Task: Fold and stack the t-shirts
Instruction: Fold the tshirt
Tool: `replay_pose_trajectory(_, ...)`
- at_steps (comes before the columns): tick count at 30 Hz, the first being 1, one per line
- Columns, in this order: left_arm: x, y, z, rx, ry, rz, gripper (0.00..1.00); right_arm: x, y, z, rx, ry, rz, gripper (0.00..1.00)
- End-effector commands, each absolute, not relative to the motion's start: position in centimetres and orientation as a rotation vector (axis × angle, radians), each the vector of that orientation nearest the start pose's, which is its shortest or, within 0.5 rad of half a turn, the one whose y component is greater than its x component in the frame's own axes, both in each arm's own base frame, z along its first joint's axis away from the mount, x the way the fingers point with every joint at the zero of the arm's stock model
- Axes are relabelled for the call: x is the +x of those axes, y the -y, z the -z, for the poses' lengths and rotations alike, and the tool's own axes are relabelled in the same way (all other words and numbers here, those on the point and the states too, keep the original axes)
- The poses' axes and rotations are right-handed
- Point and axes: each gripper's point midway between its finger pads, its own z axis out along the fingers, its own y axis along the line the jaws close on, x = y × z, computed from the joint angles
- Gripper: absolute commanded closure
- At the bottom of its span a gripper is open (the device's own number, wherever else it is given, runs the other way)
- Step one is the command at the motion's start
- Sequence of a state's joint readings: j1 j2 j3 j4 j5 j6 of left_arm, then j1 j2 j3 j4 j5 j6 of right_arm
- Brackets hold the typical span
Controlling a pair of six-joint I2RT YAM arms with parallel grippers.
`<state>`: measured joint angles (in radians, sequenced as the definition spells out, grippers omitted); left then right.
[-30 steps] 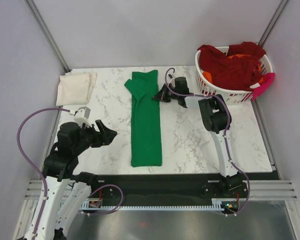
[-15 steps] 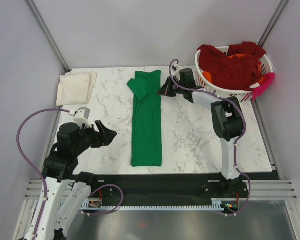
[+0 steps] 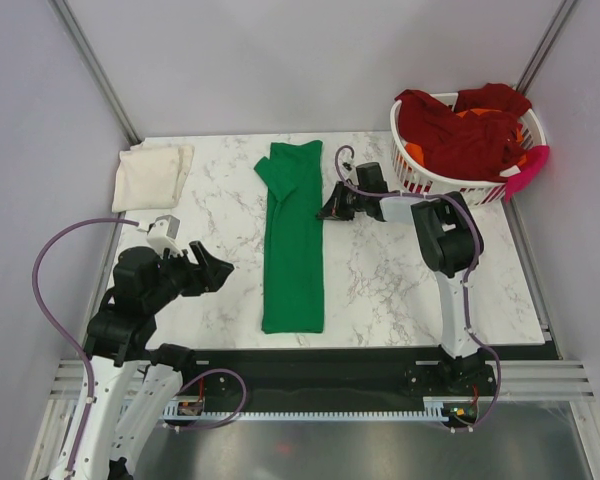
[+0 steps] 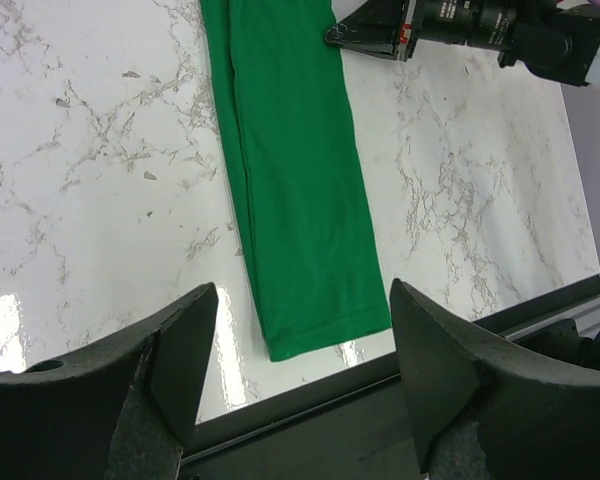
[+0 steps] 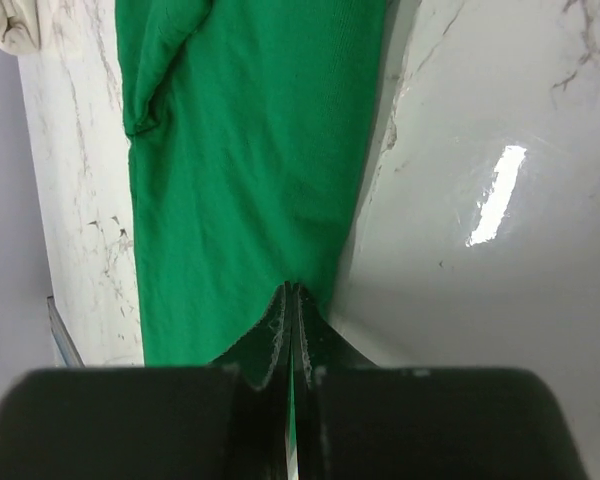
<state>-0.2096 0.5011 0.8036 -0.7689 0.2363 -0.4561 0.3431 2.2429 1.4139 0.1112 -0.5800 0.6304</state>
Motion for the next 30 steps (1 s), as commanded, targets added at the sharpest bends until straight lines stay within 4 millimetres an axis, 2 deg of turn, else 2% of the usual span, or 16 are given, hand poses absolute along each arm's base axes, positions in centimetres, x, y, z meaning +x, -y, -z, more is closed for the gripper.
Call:
replay_pose_trajectory(1,19.0,9.8,-23.5,-0.128,-2.051,0.651,0.23,45.5,-26.7,-1.0,0.02,-2.469,-0.963,1.0)
replay_pose_trajectory(3,19.0,9.8,-23.5,-0.126,-2.051,0.649,0.23,45.1,-26.3,-1.6,0.013,-2.484,-0.926,1.0)
replay_pose_trajectory(6,19.1,9.9,-23.3,-0.128,-2.062,0.652,0.23,45.1,-26.7,-5.4,-0.084,-2.447,-0.9,0.99)
replay_pose_trajectory(9,19.5,10.3,-22.9,-0.114,-2.099,0.66,0.24,44.7,-26.8,-11.1,-0.195,-2.381,-0.828,0.57)
replay_pose_trajectory(10,19.5,10.4,-22.8,-0.107,-2.115,0.663,0.24,44.1,-26.5,-13.9,-0.203,-2.353,-0.777,0.31)
replay_pose_trajectory(12,19.9,10.2,-21.7,-0.143,-2.185,0.635,0.23,43.1,-26.0,-16.2,-0.194,-2.323,-0.74,0.17)
replay_pose_trajectory(13,19.8,10.2,-21.0,-0.169,-2.235,0.631,0.19,42.2,-25.4,-18.9,-0.176,-2.279,-0.725,0.1)
replay_pose_trajectory(15,19.9,10.4,-19.2,-0.204,-2.336,0.623,0.18,39.7,-24.6,-18.2,-0.106,-2.319,-0.73,0.06)
replay_pose_trajectory(16,19.8,10.7,-18.7,-0.224,-2.37,0.634,0.14,37.9,-24.8,-19.8,-0.112,-2.287,-0.753,0.05)
replay_pose_trajectory(17,19.7,10.9,-17.7,-0.232,-2.419,0.613,0.13,35.8,-24.1,-17.4,-0.095,-2.347,-0.725,0.05)
replay_pose_trajectory(18,19.5,10.9,-17.0,-0.249,-2.444,0.589,0.13,34.1,-24.2,-18.3,-0.081,-2.33,-0.747,0.04)
replay_pose_trajectory(19,19.4,10.9,-16.5,-0.283,-2.458,0.573,0.13,31.2,-24.8,-15.7,-0.111,-2.397,-0.735,0.04)
replay_pose_trajectory(21,19.1,11.3,-15.2,-0.328,-2.505,0.538,0.13,27.9,-25.7,-15.1,-0.119,-2.42,-0.77,0.08)
replay_pose_trajectory(22,19.0,11.6,-14.8,-0.342,-2.524,0.537,0.13,24.9,-27.0,-13.0,-0.183,-2.472,-0.792,0.09)
replay_pose_trajectory(24,18.6,12.4,-13.3,-0.374,-2.583,0.507,0.13,21.4,-28.5,-12.0,-0.245,-2.501,-0.831,0.12)
replay_pose_trajectory(30,17.4,15.1,-9.3,-0.37,-2.638,0.545,0.14,17.0,-28.7,-8.4,-0.217,-2.565,-0.845,0.2)
